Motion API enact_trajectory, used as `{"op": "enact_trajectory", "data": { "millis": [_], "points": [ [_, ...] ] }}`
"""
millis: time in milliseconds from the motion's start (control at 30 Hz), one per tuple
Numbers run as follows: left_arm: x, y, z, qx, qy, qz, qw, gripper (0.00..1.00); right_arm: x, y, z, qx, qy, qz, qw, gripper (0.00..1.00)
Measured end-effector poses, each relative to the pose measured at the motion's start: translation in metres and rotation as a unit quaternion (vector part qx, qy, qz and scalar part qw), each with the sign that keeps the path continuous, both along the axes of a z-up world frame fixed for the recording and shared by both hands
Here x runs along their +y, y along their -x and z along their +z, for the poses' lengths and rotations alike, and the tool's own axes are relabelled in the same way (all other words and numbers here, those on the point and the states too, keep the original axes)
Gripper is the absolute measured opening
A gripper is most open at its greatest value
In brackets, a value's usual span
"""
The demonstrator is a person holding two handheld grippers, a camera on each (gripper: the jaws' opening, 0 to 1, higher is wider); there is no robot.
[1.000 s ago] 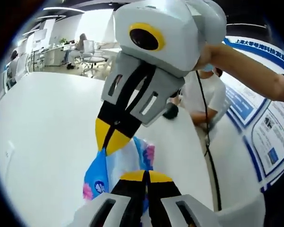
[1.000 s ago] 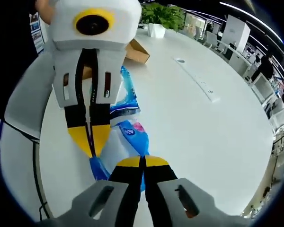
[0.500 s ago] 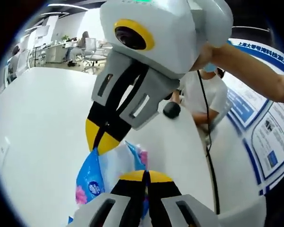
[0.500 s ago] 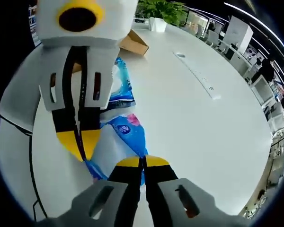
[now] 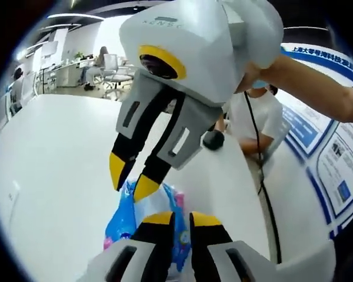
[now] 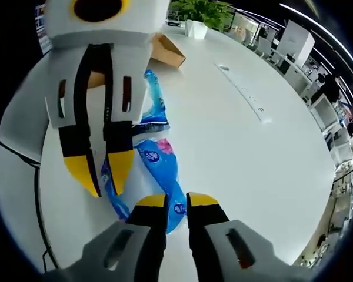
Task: Operate the shoe box by opening the lid, removing the specified soft item, and placing it in the target area until the item is outside and the box remains undamaged.
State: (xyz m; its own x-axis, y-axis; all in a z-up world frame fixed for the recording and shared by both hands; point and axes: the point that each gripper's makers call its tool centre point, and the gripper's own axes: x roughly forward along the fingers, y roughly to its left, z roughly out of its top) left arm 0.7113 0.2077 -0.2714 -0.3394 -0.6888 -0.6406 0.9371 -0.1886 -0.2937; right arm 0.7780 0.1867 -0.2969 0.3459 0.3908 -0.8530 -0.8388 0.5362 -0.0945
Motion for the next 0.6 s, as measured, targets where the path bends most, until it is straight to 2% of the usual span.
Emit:
{"op": "enact_trajectory", "data": {
  "millis": [367,600],
  "points": [
    [0.016,0.000,0.015,-0.035,0.001,0.000,0.9994,0.22,-0.005,0.016,0.021,-0.006,-0.001,-0.044,0.9990,0.24],
    [0.039,-0.003,0.033,-0.052,0.017,0.011,0.9985,0.31,-0.008,0.033,0.034,-0.007,-0.011,-0.105,0.9944,0.38]
  ]
}}
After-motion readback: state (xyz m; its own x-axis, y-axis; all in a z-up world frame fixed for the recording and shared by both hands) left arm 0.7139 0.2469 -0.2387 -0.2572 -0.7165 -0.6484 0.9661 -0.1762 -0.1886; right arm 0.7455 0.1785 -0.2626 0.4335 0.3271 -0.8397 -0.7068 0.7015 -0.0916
